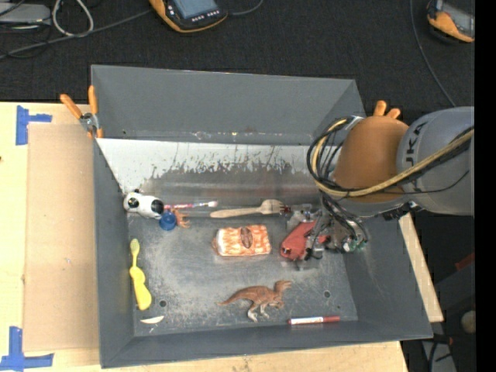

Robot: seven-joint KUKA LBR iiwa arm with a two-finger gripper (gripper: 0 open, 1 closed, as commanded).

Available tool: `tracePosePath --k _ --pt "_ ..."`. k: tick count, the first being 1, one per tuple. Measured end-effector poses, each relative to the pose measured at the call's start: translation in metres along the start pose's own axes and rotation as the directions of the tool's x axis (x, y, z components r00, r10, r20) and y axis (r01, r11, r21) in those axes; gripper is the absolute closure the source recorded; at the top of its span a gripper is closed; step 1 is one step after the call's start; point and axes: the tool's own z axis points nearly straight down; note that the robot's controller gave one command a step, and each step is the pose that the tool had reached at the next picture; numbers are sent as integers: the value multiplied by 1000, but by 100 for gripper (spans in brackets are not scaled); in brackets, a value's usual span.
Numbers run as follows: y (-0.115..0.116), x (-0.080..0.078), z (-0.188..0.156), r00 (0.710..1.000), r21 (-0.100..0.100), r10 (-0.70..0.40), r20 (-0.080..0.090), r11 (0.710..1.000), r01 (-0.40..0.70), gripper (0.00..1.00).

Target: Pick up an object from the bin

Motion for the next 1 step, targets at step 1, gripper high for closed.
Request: tracePosePath --k 1 --pt "0 0 0 1000 0 -1 1 1000 1 100"
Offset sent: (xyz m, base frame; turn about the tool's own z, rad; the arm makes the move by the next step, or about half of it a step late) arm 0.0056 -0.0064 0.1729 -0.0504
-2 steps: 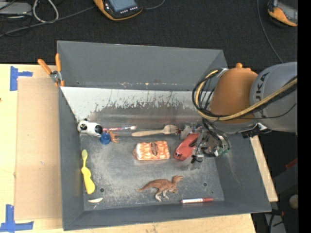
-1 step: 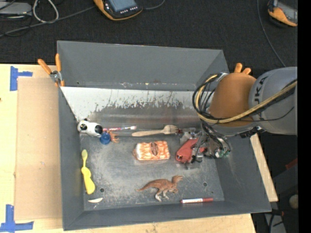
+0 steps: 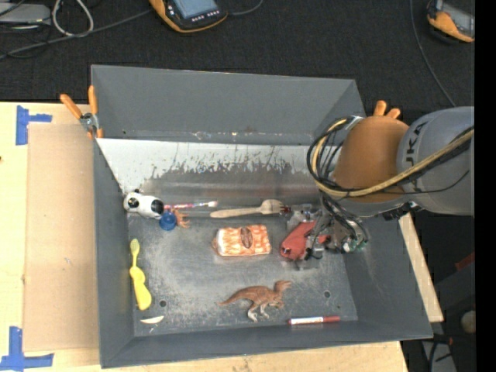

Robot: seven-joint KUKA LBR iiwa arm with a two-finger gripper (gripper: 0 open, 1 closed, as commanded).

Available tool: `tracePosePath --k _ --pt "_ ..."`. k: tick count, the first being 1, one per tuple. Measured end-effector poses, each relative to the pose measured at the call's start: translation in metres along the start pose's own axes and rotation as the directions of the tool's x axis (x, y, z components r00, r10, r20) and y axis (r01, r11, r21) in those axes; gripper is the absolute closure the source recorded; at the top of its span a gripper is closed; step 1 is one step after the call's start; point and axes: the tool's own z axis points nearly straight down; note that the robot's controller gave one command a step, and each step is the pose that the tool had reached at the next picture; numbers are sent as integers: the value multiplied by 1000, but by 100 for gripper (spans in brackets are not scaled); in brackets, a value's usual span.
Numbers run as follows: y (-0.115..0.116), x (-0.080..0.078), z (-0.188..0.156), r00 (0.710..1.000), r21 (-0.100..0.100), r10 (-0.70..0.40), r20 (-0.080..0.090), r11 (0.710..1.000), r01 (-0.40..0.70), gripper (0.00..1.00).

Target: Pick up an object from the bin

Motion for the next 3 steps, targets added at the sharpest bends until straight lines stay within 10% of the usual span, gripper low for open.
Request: tracePosePath --k 2,3 --pt "-46 -28 -128 1000 0 8 -4 1000 -8 100" --pt "-41 -3 -56 953 -4 -303 -6 953 303 100"
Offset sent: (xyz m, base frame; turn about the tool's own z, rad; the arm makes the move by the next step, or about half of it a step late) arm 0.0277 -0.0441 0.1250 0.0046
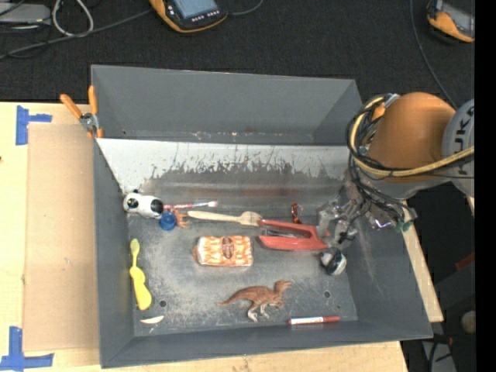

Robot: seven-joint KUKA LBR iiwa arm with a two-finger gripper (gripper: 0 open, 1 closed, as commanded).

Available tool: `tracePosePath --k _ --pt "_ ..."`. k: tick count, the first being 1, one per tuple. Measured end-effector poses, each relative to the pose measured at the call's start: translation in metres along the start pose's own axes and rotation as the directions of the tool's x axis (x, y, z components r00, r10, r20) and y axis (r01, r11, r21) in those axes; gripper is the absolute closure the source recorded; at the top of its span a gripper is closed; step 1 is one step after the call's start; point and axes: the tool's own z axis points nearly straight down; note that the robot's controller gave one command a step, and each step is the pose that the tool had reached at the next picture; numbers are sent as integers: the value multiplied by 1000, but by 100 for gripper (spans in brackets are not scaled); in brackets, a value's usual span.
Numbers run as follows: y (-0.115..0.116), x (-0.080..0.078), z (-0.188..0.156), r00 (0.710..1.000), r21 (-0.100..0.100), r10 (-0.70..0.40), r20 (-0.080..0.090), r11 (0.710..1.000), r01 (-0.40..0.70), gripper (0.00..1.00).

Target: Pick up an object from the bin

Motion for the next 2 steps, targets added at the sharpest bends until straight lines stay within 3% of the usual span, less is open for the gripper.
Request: tracePosePath --k 1,2 --pt "-10 19 30 992 2 -125 3 992 125 100" --pt "38 18 43 981 1 195 -2 981 -195 100"
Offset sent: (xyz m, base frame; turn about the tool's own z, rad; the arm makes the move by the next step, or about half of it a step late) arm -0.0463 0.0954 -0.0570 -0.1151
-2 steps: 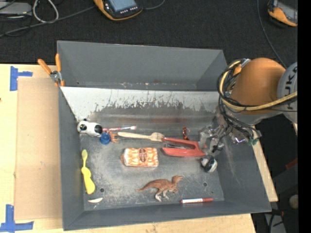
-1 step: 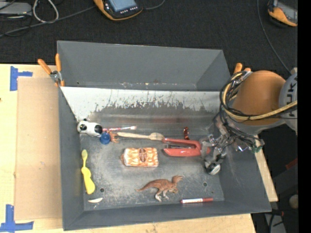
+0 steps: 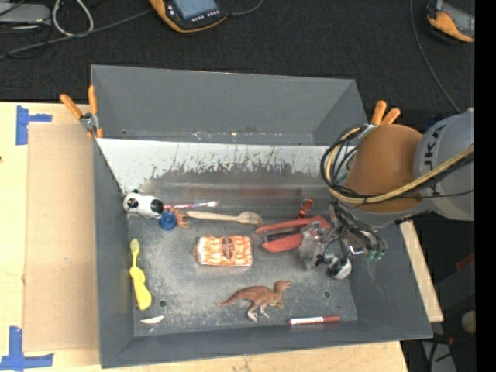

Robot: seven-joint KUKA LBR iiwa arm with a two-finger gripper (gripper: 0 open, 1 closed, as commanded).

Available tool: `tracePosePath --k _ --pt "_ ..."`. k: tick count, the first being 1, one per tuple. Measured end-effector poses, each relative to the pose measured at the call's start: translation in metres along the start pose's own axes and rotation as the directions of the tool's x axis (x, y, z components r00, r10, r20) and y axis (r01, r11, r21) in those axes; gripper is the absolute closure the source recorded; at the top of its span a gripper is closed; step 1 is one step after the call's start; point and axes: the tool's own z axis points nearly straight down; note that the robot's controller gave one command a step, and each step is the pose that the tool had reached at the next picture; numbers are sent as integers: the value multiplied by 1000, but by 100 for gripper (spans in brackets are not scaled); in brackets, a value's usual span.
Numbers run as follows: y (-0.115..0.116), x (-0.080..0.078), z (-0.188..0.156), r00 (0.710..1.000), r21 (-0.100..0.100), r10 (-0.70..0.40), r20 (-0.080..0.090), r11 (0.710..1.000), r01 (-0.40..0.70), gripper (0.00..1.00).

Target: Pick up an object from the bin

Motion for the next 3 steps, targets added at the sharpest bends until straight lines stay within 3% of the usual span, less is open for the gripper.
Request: tracePosePath --k 1,2,3 --pt "20 -17 -33 984 3 -177 9 984 177 0" --pt "20 -17 -33 984 3 -177 9 984 176 0" --pt "68 -21 -44 998 1 -67 9 998 67 0"
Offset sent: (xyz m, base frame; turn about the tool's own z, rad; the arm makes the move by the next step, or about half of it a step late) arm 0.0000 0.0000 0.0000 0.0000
